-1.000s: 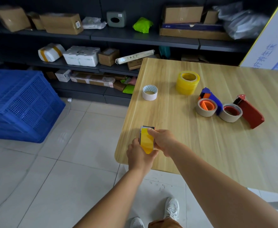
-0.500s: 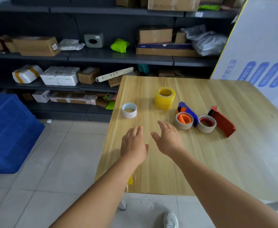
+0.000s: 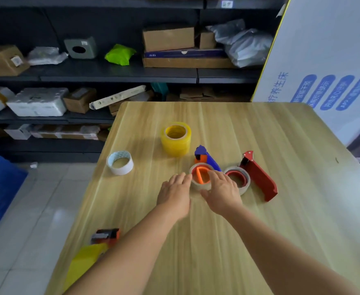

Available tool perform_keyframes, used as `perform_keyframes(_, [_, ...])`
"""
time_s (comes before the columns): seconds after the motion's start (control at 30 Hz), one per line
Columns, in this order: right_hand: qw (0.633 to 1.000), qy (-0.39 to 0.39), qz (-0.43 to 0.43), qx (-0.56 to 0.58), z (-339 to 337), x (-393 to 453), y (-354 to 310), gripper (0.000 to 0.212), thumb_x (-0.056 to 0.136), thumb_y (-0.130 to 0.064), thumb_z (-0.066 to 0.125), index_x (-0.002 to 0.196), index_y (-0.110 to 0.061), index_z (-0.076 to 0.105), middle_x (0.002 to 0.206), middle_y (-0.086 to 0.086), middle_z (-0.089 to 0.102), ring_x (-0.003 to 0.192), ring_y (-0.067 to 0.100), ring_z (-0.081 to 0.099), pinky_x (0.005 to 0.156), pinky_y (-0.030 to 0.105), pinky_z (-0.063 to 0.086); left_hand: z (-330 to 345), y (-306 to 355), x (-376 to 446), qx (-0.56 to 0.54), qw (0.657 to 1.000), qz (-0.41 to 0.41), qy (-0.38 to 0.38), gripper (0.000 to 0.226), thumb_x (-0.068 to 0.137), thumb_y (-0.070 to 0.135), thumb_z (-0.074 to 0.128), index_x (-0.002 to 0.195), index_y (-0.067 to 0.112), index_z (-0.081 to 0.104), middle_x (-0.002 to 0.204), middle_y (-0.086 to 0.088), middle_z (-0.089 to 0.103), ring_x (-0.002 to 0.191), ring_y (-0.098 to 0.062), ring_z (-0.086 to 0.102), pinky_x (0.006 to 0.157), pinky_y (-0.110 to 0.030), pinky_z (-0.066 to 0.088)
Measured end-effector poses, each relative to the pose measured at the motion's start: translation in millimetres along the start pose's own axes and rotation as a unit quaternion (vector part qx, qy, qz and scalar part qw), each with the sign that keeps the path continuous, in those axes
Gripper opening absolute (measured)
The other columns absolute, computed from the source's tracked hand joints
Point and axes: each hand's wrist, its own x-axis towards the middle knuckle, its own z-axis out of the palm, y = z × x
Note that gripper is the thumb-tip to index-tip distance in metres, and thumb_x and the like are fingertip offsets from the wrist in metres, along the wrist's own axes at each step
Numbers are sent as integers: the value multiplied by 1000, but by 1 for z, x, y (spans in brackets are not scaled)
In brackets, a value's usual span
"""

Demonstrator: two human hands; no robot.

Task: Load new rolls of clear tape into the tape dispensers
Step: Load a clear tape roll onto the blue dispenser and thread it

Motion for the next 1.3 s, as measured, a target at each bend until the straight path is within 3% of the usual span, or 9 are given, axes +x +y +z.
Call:
perform_keyframes(0.17, [999, -26, -35, -7, -1, 42, 37, 61, 89, -38, 58, 144, -26, 34, 147, -6, 40, 139, 18, 30, 112, 36, 24, 19, 24, 46, 12, 999, -5, -42, 65, 92, 11, 48, 149, 23, 19, 160, 5, 11, 147, -19, 8, 116, -35, 17])
perform_keyframes(0.3, [992, -52, -100, -56, 2, 65, 49, 62, 92, -28, 52, 148, -26, 27, 155, -4, 25, 144, 19, 18, 114, 35, 18, 28, 24, 63, 31, 997, -19, -65, 55, 92, 13, 49, 144, 21, 31, 155, 3, 24, 147, -19, 11, 116, -38, 20])
perform_keyframes(0.4, [989, -43, -123, -72, 6, 76, 49, 57, 91, -30, 52, 144, -24, 32, 150, -2, 29, 139, 20, 26, 111, 34, 22, 28, 20, 64, 41, 997, -46, -41, 43, 89, 31, 56, 130, 20, 47, 140, 2, 42, 136, -21, 30, 110, -35, 28])
perform_keyframes(0.5, [987, -38, -129, -85, 4, 82, 46, 50, 92, -31, 49, 139, -23, 35, 134, 0, 43, 126, 23, 38, 104, 34, 30, 27, 12, 61, 55, 994, -90, -33, 50, 84, 52, 56, 121, 19, 55, 130, 1, 49, 125, -21, 38, 106, -33, 30])
perform_keyframes(0.67, [989, -57, -130, -42, 7, 81, 35, 47, 94, -24, 48, 138, -19, 32, 129, 2, 44, 122, 24, 41, 100, 33, 36, 28, 3, 60, -22, 991, -128, 12, 81, 71, 58, 70, 132, 16, 37, 134, -4, 33, 125, -24, 37, 101, -32, 33])
perform_keyframes(0.83, [976, -90, -175, -92, 17, 78, 24, 93, 84, -34, 66, 152, -26, 3, 159, -4, 5, 145, 21, 11, 113, 35, 21, 28, 0, 77, -79, 987, -124, -71, 116, 72, 46, 76, 151, 12, -1, 157, -5, 11, 143, -24, 18, 113, -35, 25])
perform_keyframes(0.93, [973, -111, -173, -101, 20, 82, 21, 99, 82, -40, 67, 153, -28, -1, 160, -10, -7, 147, 18, 4, 114, 36, 18, 27, 0, 79, -73, 992, -95, -49, 114, 71, 40, 79, 150, 12, 2, 152, -2, 12, 139, -22, 20, 106, -34, 33])
perform_keyframes(1.1, [973, -108, -159, -125, 19, 83, 19, 102, 77, -43, 72, 152, -26, 4, 159, -7, -8, 142, 22, 17, 112, 36, 23, 28, -8, 76, -140, 986, -83, -32, 105, 59, 37, 86, 140, 21, 22, 138, 4, 19, 121, -23, 44, 88, -38, 47])
perform_keyframes(1.3, [976, -116, -148, -111, 12, 88, 16, 112, 70, -53, 75, 151, -35, 0, 159, -11, -2, 143, 20, 16, 114, 38, 22, 12, -23, 80, -347, 928, -104, -82, 100, 58, 34, 86, 138, 23, 27, 131, 6, 36, 113, -13, 49, 92, -27, 44])
